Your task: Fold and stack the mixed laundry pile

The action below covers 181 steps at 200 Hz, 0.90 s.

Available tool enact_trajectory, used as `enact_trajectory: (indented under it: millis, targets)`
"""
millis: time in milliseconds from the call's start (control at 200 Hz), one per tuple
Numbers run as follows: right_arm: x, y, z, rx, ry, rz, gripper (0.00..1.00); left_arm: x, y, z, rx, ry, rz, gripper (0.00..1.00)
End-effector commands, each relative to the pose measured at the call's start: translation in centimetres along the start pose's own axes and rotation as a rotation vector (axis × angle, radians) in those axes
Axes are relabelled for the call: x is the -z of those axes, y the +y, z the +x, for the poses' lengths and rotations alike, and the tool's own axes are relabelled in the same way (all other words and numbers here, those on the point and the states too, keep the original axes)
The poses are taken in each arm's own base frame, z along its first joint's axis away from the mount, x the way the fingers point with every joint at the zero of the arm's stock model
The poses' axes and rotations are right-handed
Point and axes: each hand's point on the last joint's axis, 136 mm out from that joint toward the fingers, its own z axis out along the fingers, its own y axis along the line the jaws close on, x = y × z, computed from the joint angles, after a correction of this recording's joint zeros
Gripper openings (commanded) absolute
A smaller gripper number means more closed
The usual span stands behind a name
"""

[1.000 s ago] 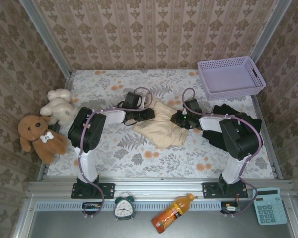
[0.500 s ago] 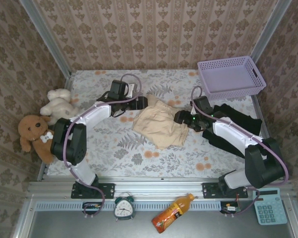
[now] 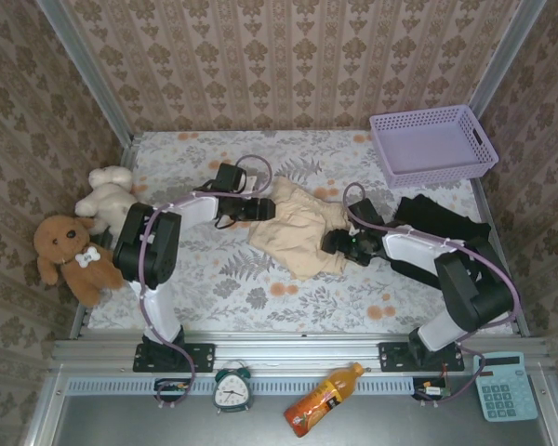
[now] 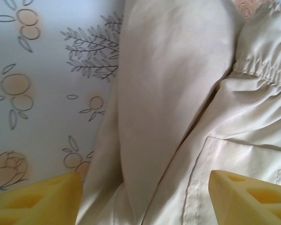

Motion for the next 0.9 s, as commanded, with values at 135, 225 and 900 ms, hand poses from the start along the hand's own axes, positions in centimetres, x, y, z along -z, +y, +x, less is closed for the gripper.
enact_trajectory:
  millis: [135, 225, 900]
  targets:
    - [-1.0, 1.3, -2.2, -0.020, -0.062, -0.028, 0.55, -2.6, -1.2, 2.0, 0.032, 0.056, 0.100, 0.48]
    - [-0.6, 1.8, -3.0, 0.005, -0.083, -0.029, 0.37, -2.9, -1.8, 2.2, 0.037, 0.064, 0.123, 0.42]
    - [10.1, -1.7, -8.0, 0.146, -0.160, 0.105, 0.00, -0.8, -17.9, -2.8, -0.111, -0.055, 0.301, 0.00]
